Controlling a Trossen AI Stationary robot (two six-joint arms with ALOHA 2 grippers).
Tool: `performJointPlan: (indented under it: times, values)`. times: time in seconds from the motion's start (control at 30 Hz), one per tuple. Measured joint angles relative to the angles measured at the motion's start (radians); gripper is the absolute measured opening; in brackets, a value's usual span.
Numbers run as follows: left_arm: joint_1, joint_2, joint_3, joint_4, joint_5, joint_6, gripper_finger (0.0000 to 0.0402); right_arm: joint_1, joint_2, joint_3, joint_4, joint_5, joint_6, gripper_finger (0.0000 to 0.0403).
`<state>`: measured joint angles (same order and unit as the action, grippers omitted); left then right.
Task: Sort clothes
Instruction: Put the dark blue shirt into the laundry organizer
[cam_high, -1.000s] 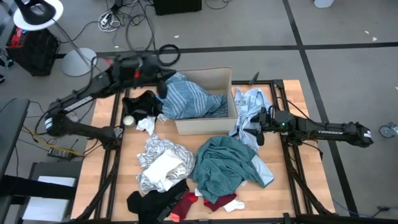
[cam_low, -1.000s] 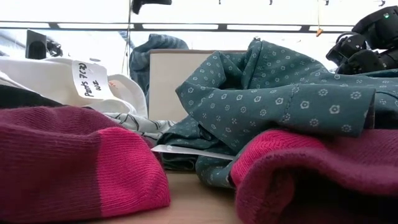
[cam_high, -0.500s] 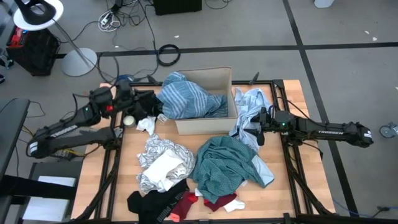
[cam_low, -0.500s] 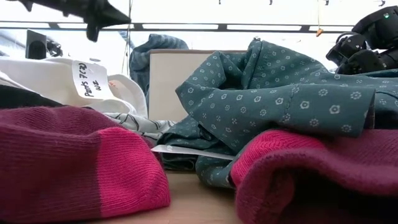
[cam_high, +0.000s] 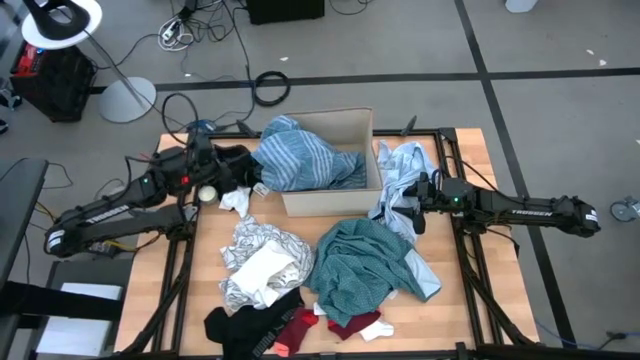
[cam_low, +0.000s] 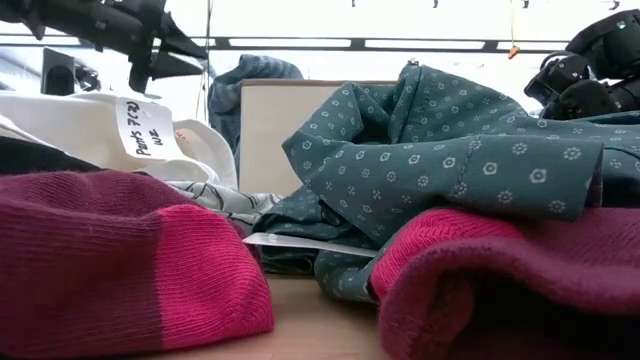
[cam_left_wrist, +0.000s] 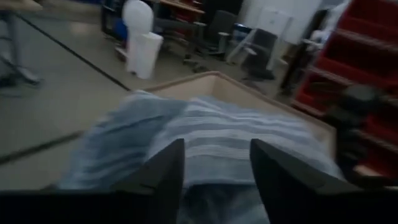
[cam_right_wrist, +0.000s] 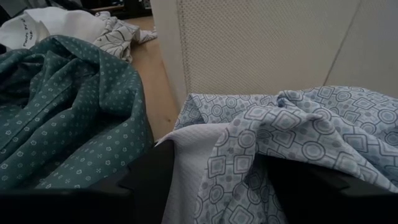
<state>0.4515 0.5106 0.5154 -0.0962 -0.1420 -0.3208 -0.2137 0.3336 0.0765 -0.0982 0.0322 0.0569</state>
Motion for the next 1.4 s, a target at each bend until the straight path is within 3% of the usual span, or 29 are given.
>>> performJointPlan:
  times: [0.13,0.33,0.47,0.87,1.13,1.4]
  values:
    - [0.000,0.000,-0.012,-0.008,-0.030,-0.037,0.0221,0.000,0.000,0.000,0.000,0.000,0.000,0.0254]
    - [0.000,0.000,-0.012,-0.098,-0.030,0.033,0.0218,0.000,0.000,0.000,0.000,0.000,0.000,0.0254]
    - [0.000,0.005,-0.077,-0.085,-0.030,0.030,0.0214,0.000,0.000,0.000,0.000,0.000,0.000,0.0254]
    - [0.000,0.080,-0.404,0.351,-0.109,-0.067,0.0214,0.000,0.000,0.000,0.000,0.000,0.000,0.0254]
    - [0.024,0.267,-0.410,0.459,-0.119,-0.004,0.0214,0.000,0.000,0.000,0.000,0.000,0.000,0.0254]
    - [0.085,0.476,-0.409,0.675,0.008,0.092,0.0214,0.000,0.000,0.000,0.000,0.000,0.000,0.0254]
